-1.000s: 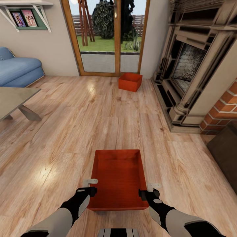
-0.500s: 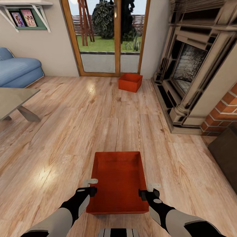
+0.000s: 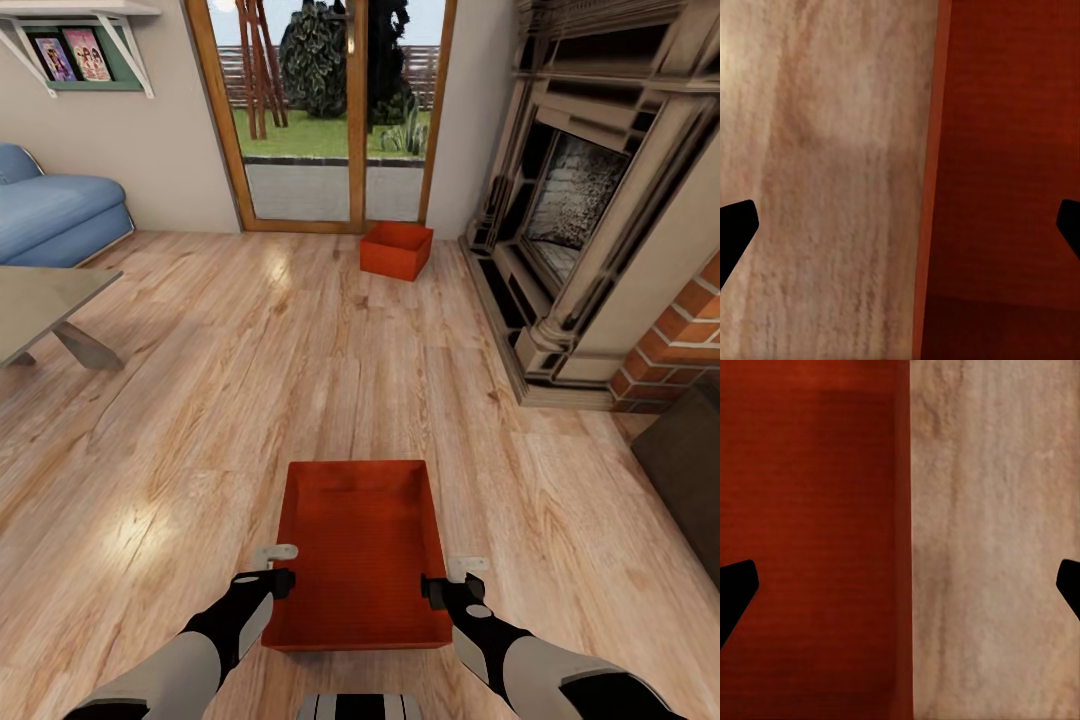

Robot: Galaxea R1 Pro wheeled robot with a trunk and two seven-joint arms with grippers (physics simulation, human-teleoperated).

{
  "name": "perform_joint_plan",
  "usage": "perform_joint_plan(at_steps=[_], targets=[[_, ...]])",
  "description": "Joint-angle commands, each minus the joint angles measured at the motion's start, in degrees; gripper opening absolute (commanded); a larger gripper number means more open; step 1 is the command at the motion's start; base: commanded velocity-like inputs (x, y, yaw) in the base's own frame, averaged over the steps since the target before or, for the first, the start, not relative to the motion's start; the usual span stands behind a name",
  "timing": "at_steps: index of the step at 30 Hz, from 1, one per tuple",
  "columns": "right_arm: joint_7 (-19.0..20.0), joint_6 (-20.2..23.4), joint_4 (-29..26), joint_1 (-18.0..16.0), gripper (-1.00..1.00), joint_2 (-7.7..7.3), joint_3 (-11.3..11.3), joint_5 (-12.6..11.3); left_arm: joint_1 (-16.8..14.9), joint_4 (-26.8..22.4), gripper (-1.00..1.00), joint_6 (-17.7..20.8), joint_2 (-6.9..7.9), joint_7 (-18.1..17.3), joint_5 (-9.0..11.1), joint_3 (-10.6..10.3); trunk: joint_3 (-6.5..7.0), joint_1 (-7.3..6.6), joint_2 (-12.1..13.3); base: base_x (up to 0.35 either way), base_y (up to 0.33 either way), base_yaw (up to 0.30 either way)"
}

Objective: Move the two storage containers from the living room to the garage. In the garage, place one container on the floor and stack the other container on top of it (either order is fine).

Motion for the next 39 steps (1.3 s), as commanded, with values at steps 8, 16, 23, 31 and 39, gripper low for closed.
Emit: perform_joint_plan(at_steps=[8, 16, 23, 31, 39], targets=[[-0.2, -0.2, 0.1, 0.0, 1.0, 0.02, 0.4, -0.3, 0.0, -0.3, 1.0, 0.3, -0.03, 0.1, 0.2, 0.2, -1.47, 1.75, -3.2, 0.0, 0.0, 0.0], [-0.2, -0.2, 0.1, -0.1, 1.0, 0.02, 0.5, -0.3, 0.0, -0.5, 1.0, 0.3, -0.03, 0.1, 0.2, 0.3, -1.47, 1.75, -3.2, 0.0, 0.0, 0.0], [-0.2, -0.2, 0.1, 0.0, 1.0, 0.02, 0.5, -0.3, 0.0, -0.6, 1.0, 0.3, 0.0, 0.1, 0.2, 0.3, -1.47, 1.75, -3.2, 0.0, 0.0, 0.0], [-0.2, -0.2, 0.0, 0.0, 1.0, 0.03, 0.4, -0.3, 0.0, -0.3, 1.0, 0.4, 0.05, 0.1, 0.1, 0.4, -1.47, 1.75, -3.2, 0.0, 0.0, 0.0], [-0.2, -0.2, 0.1, -0.1, -1.0, 0.09, 0.4, -0.2, 0.0, -0.2, -1.0, 0.5, 0.03, 0.1, 0.0, 0.6, -1.47, 1.75, -3.2, 0.0, 0.0, 0.0]])
